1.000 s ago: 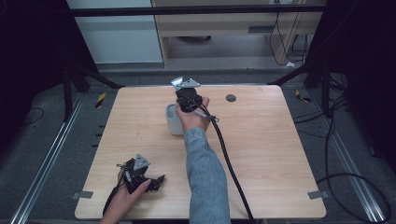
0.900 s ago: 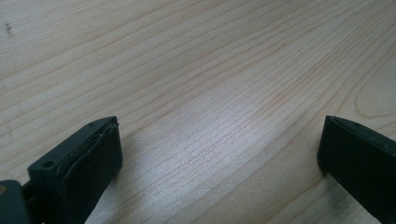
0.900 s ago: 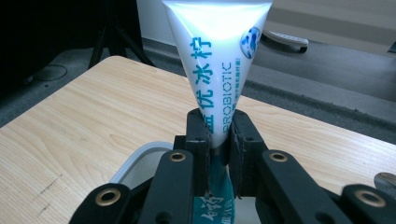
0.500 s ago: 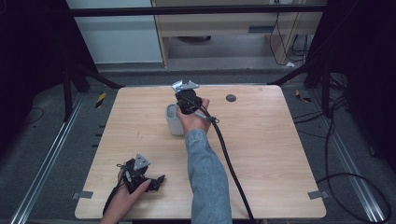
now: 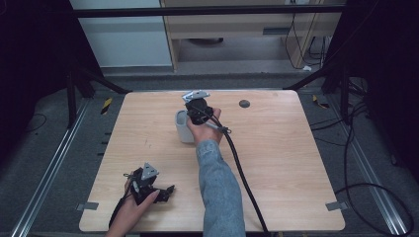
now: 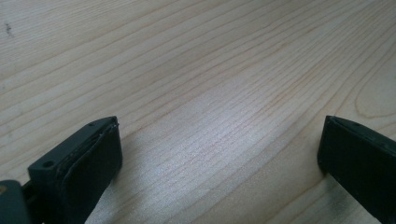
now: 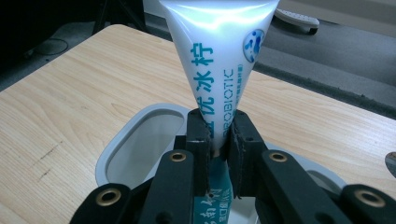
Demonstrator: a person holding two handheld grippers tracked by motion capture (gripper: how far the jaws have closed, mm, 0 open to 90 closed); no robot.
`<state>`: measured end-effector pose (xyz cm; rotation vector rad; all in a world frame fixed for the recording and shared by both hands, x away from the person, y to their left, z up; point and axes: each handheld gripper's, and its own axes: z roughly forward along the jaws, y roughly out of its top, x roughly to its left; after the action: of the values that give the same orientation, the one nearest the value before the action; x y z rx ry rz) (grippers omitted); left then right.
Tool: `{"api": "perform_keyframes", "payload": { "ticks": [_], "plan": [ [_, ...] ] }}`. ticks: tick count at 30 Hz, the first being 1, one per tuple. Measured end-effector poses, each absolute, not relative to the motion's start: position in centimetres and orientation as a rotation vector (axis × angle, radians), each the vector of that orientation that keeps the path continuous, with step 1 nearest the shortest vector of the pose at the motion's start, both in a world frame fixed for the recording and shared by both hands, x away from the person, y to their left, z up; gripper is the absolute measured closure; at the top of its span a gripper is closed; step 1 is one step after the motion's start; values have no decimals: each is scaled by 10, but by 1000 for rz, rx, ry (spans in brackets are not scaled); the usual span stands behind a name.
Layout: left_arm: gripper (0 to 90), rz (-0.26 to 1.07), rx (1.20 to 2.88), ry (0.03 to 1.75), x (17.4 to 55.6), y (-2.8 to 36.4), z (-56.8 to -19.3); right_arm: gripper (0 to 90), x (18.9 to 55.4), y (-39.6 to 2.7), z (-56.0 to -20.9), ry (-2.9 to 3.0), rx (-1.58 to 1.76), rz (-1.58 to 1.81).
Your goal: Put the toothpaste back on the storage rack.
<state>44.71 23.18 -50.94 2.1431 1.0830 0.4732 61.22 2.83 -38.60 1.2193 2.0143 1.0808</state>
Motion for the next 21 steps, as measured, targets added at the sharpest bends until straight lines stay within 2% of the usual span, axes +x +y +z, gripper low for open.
{"api": "perform_keyframes", "payload": {
  "ticks": [21],
  "plan": [
    [0, 474, 2143, 1083, 447, 231, -509, 802, 613, 33, -392, 2060, 1219, 1066]
  ]
}}
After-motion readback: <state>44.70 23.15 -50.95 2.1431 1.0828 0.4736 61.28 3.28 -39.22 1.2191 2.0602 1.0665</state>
